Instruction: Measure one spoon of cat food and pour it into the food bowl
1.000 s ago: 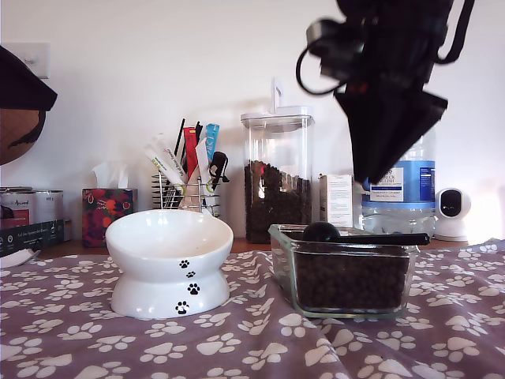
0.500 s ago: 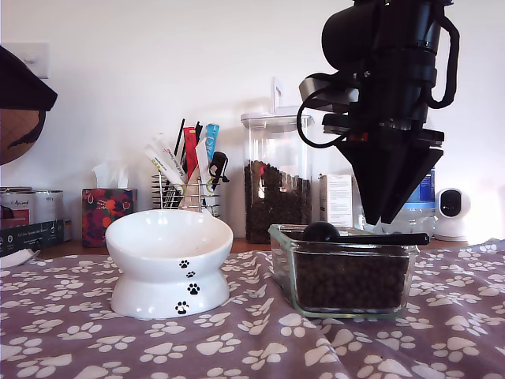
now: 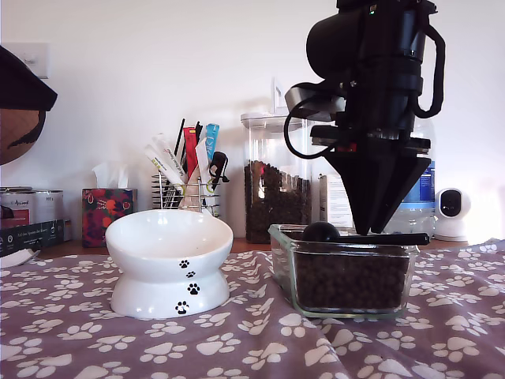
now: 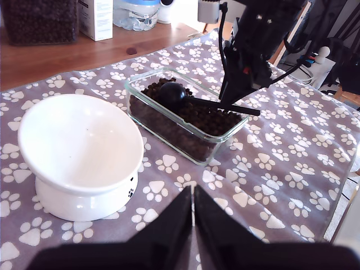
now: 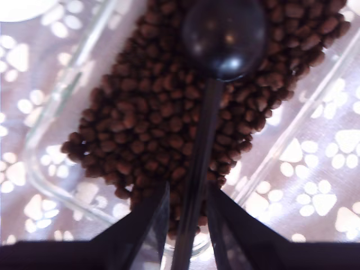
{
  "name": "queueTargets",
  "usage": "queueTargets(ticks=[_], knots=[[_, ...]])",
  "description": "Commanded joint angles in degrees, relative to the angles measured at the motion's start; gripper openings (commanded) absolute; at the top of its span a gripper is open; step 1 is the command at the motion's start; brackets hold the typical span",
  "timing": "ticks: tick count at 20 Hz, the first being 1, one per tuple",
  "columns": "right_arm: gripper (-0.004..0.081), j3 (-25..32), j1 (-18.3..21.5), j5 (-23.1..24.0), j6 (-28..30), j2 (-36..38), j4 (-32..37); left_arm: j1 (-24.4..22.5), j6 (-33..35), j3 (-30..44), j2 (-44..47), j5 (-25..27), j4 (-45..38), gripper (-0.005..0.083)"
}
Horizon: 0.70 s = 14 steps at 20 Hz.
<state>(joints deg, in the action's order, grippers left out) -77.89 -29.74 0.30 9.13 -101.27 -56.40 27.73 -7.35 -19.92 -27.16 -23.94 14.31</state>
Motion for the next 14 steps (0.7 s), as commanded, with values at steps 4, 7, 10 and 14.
queueTargets(ticks=[4, 7, 10, 14], knots=[[0.0185, -0.61, -0.15, 0.31, 0.35, -1.33, 0.22, 0.20, -0.22, 0.39, -0.22, -0.09, -0.61, -0.0019], [0.0185, -0.61, -0.15, 0.26, 0.33, -2.12, -0.33, 0.20, -0.22, 0.39, -0.22, -0.09, -0.61, -0.0019], [0.0185, -0.61, -0.17, 0.35, 0.31, -3.93, -0.81, 0.20, -0.22, 0.39, -0.22, -0.09, -0.61, -0.0019], [0.0183, -0.63, -0.15, 0.42, 0.28, -4.04, -1.07, 0.20, -0.22, 0.39, -0.22, -0.09, -0.59, -0.0019]])
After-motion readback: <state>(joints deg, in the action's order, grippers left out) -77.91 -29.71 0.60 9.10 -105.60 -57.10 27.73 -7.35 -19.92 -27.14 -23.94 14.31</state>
